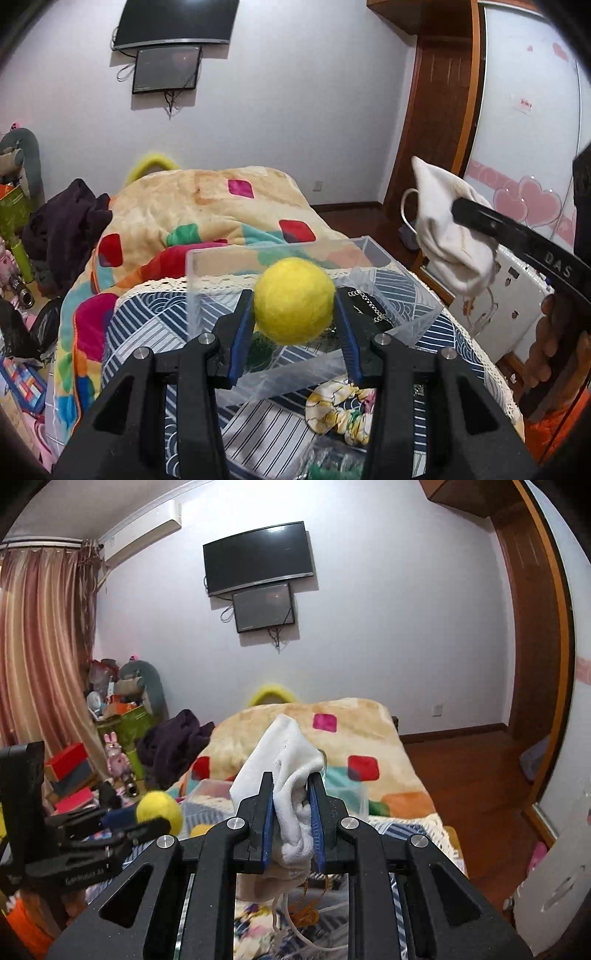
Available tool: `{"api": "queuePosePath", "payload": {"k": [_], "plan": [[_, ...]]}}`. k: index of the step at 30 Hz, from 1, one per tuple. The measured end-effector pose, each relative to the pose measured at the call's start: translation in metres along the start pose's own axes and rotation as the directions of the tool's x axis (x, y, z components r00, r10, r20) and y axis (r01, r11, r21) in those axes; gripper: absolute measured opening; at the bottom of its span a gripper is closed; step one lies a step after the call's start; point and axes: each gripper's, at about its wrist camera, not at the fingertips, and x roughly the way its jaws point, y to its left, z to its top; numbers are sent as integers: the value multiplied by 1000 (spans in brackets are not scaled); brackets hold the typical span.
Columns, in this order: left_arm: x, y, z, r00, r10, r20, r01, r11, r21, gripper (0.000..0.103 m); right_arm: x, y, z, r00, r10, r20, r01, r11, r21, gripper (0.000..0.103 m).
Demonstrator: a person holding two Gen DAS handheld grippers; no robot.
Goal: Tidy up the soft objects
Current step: 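Release the felt ball into the box with the left tool while the right tool drops the sock in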
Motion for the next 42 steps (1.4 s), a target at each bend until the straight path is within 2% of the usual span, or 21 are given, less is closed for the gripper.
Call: {"api": "queuePosePath", "payload": {"k": [7, 12, 22, 26, 28, 32, 36, 42], "plan": [[43, -11, -3, 994, -25, -105, 27, 999, 18, 42, 28, -6, -6, 997, -43, -64, 42, 999, -19, 16], [63, -18, -7, 989, -3, -146, 11, 998, 56, 42, 51, -9, -12, 988, -70, -137, 63, 997, -48, 16], [77, -19, -10, 981, 2, -193, 10, 998, 59, 43, 81, -10, -29, 950, -79, -302, 47, 993, -110, 16], [75, -19, -10, 980, -2, -198, 13, 998, 56, 49, 82, -12, -34, 940, -79, -331, 42, 992, -118, 19], [73, -18, -10, 982, 0, -191, 11, 998, 58, 55, 82, -13, -33, 937, -80, -340, 44, 993, -112, 19], [63, -15, -7, 985, -7, -170, 15, 999, 49, 63, 78, -17, -32, 935, -71, -346, 39, 994, -97, 31], [48, -12, -2, 990, -12, -139, 18, 999, 42, 66, 65, -19, -31, 944, -56, -324, 31, 996, -82, 38], [14, -9, 2, 998, 12, -62, -8, 998, 64, 84, 40, -12, -25, 965, -38, -260, 18, 997, -81, 55]]}}
